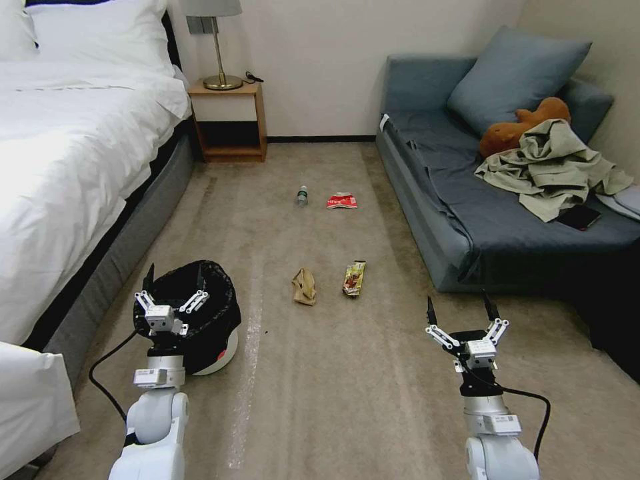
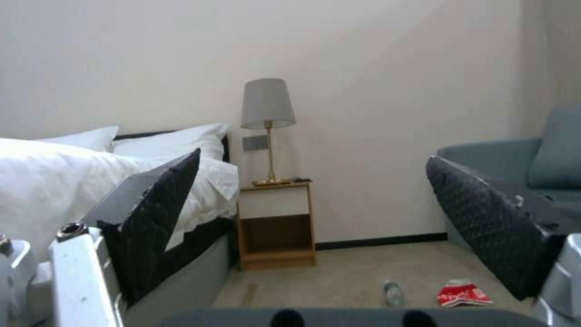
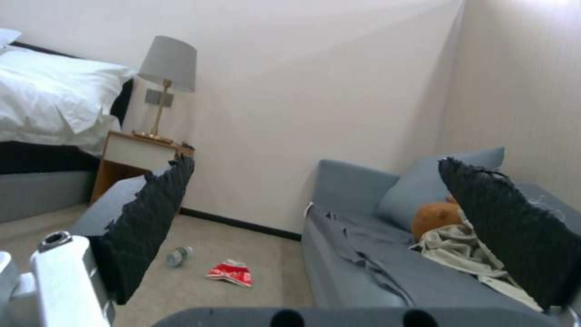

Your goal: Pick up the trash bin, then pick up the garbage on the floor and place it into the trash bin.

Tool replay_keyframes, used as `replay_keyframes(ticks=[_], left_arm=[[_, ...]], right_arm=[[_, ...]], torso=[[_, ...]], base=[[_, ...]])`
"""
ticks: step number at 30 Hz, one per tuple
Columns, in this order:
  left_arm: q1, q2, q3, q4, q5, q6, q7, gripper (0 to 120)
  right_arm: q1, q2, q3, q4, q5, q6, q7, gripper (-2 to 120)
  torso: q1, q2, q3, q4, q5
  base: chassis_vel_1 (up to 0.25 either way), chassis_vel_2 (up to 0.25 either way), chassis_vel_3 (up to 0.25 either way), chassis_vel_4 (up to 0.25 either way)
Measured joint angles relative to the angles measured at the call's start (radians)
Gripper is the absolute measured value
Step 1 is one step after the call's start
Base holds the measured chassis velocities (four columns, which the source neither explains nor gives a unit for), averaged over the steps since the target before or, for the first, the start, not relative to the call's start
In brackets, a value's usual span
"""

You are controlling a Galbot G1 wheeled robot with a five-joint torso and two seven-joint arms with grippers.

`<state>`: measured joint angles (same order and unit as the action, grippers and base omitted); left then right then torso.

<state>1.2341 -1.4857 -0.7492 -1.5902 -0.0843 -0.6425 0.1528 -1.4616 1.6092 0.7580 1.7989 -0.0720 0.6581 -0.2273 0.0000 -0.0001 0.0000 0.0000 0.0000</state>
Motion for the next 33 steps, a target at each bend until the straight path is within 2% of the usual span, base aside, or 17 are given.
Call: replay_keyframes(ticks=[12,15,17,19,24,29,33], left_arm=[[0.019,-0.003,0.01,-0.012,-0.005,0.019,0.006,100],[0.017,0.0,0.018,-0.012,-0.006,0.055,-0.004,100],[0.002,0.006,0.028,-0.009,-0.008,0.105,-0.019,100],[-0.003,0.007,0.034,-0.008,-0.009,0.12,-0.02,100],[0.0,0.005,0.041,-0.019,-0.013,0.127,-0.019,100],[0.004,0.0,0.045,-0.024,-0.008,0.122,-0.014,100],[0.013,-0.001,0.039,-0.059,-0.004,0.123,-0.013,100]], right_arm=[[-0.007,-0.001,-0.021,0.013,0.027,-0.02,-0.015,100],[-0.001,-0.001,-0.02,0.02,0.008,-0.055,-0.028,100],[0.01,-0.001,-0.016,0.022,-0.007,-0.133,-0.048,100],[0.018,-0.001,-0.02,0.02,-0.006,-0.15,-0.053,100],[0.024,-0.001,-0.024,0.034,0.0,-0.153,-0.058,100],[0.015,-0.001,-0.023,0.039,0.001,-0.121,-0.058,100],[0.01,-0.001,-0.017,0.036,-0.001,-0.099,-0.058,100]], torso=[[0.0,0.0,0.0,0.0,0.0],[0.0,0.0,0.0,0.0001,0.0],[0.0,0.0,0.0,-0.0001,0.0001],[0.0,0.0,0.0,-0.0002,0.0],[0.0,0.0,0.0,0.0,0.0001],[0.0,0.0,0.0,-0.0001,0.0],[0.0,0.0,0.0,-0.0001,0.0]], base=[[0.0,0.0,0.0,0.0],[0.0,0.0,0.0,0.0],[0.0,0.0,0.0,0.0],[0.0,0.0,0.0,0.0],[0.0,0.0,0.0,0.0],[0.0,0.0,0.0,0.0],[0.0,0.0,0.0,0.0]])
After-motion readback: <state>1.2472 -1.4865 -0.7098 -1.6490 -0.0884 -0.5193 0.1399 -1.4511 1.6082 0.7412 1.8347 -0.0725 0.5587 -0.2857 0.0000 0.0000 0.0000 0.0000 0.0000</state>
